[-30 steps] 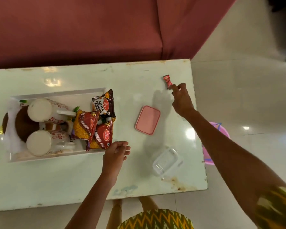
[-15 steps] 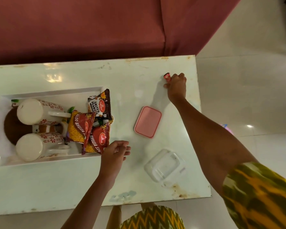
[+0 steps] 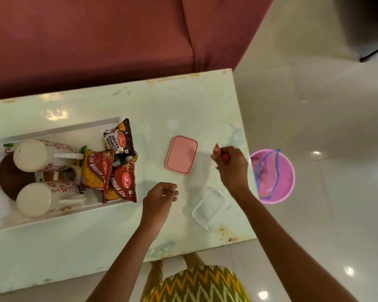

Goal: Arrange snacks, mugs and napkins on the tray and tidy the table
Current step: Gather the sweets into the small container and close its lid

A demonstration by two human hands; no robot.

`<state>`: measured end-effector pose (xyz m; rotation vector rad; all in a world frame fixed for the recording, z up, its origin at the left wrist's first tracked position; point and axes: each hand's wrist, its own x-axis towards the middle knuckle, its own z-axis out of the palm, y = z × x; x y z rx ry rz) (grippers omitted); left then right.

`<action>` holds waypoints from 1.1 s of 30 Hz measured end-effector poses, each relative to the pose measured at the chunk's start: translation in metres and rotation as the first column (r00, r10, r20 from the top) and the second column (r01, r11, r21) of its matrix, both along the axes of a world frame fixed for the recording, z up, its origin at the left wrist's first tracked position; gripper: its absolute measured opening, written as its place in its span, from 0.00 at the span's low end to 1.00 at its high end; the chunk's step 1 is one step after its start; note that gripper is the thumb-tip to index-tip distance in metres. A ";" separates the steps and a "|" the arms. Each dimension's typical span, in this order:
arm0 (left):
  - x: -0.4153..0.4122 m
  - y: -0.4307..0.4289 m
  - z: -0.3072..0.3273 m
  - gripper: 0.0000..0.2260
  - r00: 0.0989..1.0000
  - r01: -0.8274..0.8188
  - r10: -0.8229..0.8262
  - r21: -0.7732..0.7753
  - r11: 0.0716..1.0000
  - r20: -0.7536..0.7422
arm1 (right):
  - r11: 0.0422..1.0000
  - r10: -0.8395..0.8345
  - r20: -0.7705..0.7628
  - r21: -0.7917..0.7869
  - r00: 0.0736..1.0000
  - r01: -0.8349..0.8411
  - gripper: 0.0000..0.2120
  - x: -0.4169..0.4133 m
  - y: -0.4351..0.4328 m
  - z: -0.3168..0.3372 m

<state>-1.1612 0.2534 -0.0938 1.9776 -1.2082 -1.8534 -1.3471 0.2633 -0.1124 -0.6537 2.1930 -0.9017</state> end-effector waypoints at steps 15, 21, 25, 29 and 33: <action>-0.030 0.046 -0.029 0.16 0.780 0.593 -0.534 -0.115 0.797 0.325 | 0.886 -0.461 0.340 0.228 0.820 0.404 0.10 0.067 0.118 0.007; -0.031 0.044 -0.032 0.13 0.752 0.637 -0.571 -0.142 0.757 0.330 | 0.872 -0.488 0.390 0.262 0.781 0.414 0.18 0.071 0.111 0.014; -0.030 0.045 -0.032 0.12 0.768 0.616 -0.547 -0.152 0.773 0.334 | 0.830 -0.555 0.432 0.227 0.711 0.510 0.16 0.072 0.114 0.019; -0.020 0.045 -0.026 0.11 0.799 0.567 -0.497 -0.150 0.810 0.339 | 0.830 -0.547 0.444 0.180 0.710 0.528 0.13 0.069 0.114 0.022; -0.001 0.044 -0.018 0.11 0.848 0.469 -0.393 -0.158 0.869 0.357 | 0.880 -0.470 0.358 0.115 0.807 0.461 0.10 0.068 0.100 0.025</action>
